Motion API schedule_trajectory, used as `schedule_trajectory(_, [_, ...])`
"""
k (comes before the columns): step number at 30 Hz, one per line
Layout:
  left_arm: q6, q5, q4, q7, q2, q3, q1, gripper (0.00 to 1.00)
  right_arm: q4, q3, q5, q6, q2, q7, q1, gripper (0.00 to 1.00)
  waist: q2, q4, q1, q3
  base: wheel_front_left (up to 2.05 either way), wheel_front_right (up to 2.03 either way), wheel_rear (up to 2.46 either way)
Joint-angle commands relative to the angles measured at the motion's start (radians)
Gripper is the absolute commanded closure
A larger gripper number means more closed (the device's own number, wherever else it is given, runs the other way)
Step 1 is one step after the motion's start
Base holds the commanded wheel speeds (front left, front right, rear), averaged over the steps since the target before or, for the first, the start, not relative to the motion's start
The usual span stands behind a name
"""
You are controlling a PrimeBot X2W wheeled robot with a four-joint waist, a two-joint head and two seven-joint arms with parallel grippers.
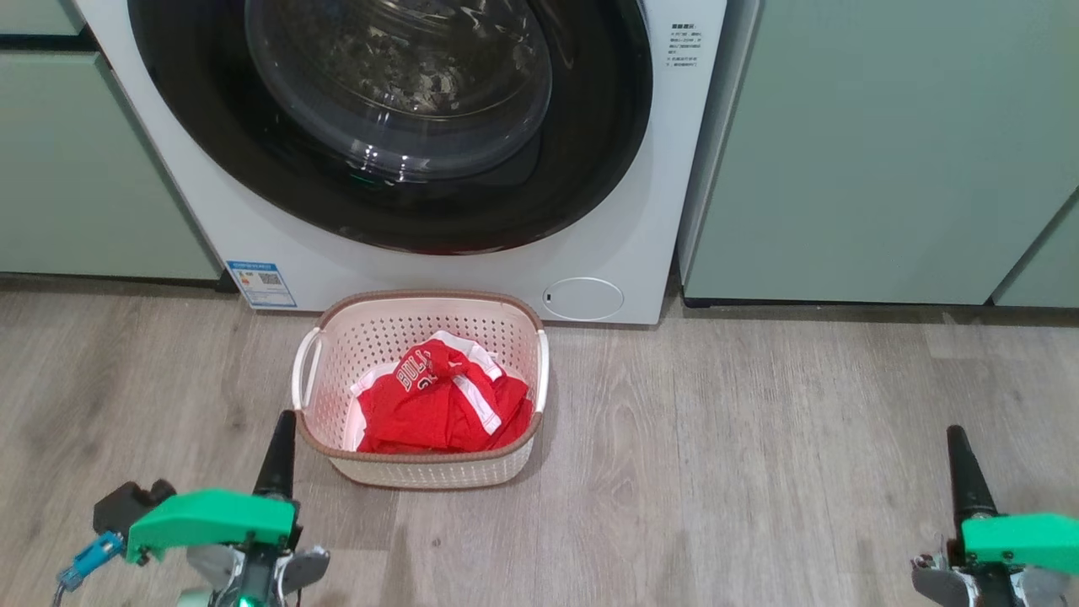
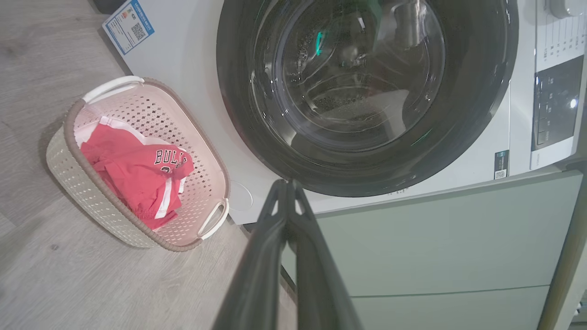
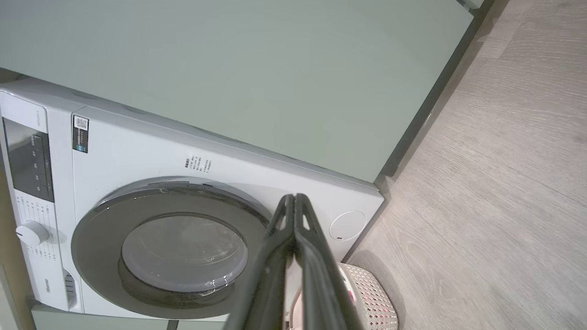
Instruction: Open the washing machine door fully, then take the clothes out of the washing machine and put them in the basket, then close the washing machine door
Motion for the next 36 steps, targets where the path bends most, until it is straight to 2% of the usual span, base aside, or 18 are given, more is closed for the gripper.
schedule_trajectory(1, [0.001, -0.020, -0.042, 0.007, 0.006, 0.031, -0.034, 1.00, -0.040, 0.010, 0.020, -0.001, -0.003, 0.010, -0.047, 1.00, 0.0000, 0.000, 0.0000, 0.000, 0.00, 0.00, 0.00])
schedule_trajectory(33, [0.001, -0.362, -0.154, 0.101, 0.004, 0.055, -0.028, 1.00, -0.085, 0.008, 0.355, -0.001, 0.000, 0.104, -0.073, 1.00, 0.0000, 0.019, 0.0000, 0.016, 0.00, 0.00, 0.00])
schedule_trajectory(36, [0.001, -0.362, -0.154, 0.101, 0.004, 0.055, -0.028, 1.00, -0.085, 0.008, 0.356, -0.001, 0.000, 0.104, -0.073, 1.00, 0.0000, 0.019, 0.0000, 0.016, 0.00, 0.00, 0.00])
